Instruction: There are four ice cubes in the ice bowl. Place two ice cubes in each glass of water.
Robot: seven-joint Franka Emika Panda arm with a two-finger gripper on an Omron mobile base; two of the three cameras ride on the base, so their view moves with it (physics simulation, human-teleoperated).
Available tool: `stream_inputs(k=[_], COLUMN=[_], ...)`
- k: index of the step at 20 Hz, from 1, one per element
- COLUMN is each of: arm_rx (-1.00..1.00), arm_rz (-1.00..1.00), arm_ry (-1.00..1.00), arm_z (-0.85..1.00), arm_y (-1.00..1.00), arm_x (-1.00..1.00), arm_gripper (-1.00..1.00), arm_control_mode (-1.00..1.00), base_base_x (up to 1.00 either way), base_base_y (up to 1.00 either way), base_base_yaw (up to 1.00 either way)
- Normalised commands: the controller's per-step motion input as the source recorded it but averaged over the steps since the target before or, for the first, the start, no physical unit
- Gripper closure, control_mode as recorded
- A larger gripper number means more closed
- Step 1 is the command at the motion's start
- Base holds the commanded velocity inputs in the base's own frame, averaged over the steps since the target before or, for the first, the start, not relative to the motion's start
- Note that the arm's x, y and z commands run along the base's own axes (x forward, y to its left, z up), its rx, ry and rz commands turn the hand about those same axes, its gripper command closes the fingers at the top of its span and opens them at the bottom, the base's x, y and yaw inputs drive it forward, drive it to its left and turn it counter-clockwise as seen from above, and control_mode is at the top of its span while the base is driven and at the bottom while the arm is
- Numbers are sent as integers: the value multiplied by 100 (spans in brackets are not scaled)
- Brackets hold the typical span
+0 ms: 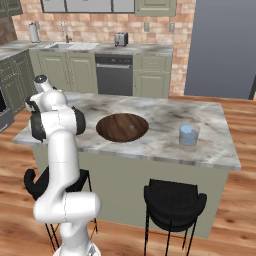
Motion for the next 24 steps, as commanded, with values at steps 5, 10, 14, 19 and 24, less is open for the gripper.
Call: stream_inputs(k=[5, 10, 14, 19, 24], arm_rx=[-1, -2, 0, 0, 0], arm_rz=[0, 0, 0, 0, 0], arm_ry=[0, 0, 0, 0, 0], arm_z=[-10, -24, -4, 0, -3], arm_y=[2, 10, 2, 0, 4], arm_x=[7, 2, 15, 15, 12], arm_gripper=[100, 100, 100, 100, 100], arm_control_mode=[-100, -100, -100, -100, -100], base_base_x=[0, 0, 0, 0, 0], base_base_y=[0, 0, 0, 0, 0], base_base_yaw=[0, 0, 0, 0, 0])
